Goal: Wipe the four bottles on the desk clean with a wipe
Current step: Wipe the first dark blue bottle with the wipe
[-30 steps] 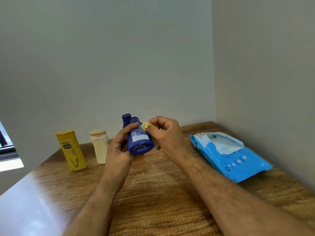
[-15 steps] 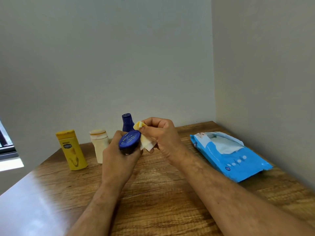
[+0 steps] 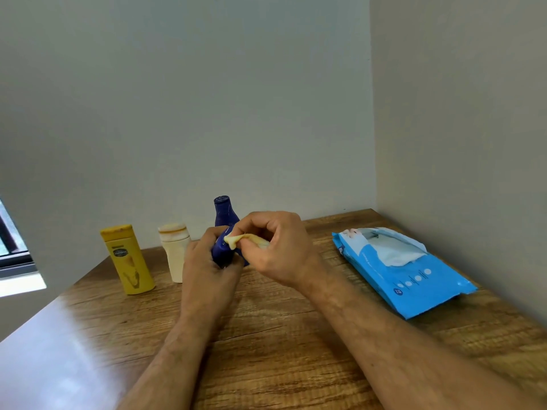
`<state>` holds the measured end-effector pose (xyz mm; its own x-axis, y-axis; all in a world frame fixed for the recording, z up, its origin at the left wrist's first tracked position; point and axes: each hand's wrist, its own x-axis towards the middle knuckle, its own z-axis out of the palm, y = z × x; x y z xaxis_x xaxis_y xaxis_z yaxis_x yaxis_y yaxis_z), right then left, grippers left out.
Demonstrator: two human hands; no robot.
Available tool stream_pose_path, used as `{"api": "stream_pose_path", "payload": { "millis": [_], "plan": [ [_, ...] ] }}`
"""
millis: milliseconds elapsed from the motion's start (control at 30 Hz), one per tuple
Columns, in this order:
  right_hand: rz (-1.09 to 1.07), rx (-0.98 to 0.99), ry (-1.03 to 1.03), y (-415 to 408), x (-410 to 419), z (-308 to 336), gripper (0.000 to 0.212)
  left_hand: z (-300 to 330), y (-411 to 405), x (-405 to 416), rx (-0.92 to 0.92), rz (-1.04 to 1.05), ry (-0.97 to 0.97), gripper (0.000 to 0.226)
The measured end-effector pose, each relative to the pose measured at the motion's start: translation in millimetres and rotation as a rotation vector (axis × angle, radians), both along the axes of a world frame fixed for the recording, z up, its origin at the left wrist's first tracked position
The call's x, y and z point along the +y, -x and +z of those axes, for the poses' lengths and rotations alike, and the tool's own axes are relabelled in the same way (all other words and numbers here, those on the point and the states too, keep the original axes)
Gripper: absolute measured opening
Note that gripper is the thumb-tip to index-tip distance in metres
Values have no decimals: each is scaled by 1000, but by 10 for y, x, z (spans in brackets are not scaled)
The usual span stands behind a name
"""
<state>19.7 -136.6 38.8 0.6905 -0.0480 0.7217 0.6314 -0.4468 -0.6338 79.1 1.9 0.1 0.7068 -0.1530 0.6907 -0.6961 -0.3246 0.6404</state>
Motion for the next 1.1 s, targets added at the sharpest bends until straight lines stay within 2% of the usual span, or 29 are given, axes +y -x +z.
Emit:
{"api": "stream_pose_path", "payload": {
  "millis": [100,300,533,800,1100],
  "plan": [
    [8,-11,42,17,19,-4,17,2,-10,-9,-5,-9,0,41],
    [-130,24,-81,-41,-23,8,13,-7,-33,-14,17,21,1,42],
    [-32,33,44,42,70,15,17,-16,-32,4,-17,-4,-10,38],
    [-160,69,-85,-38,62,-8,17,-21,-91,-7,-1,6,-27,43],
    [-83,-20,69,15,107,-29,18,-26,-141,31,-31,-13,-21,39]
  ]
}}
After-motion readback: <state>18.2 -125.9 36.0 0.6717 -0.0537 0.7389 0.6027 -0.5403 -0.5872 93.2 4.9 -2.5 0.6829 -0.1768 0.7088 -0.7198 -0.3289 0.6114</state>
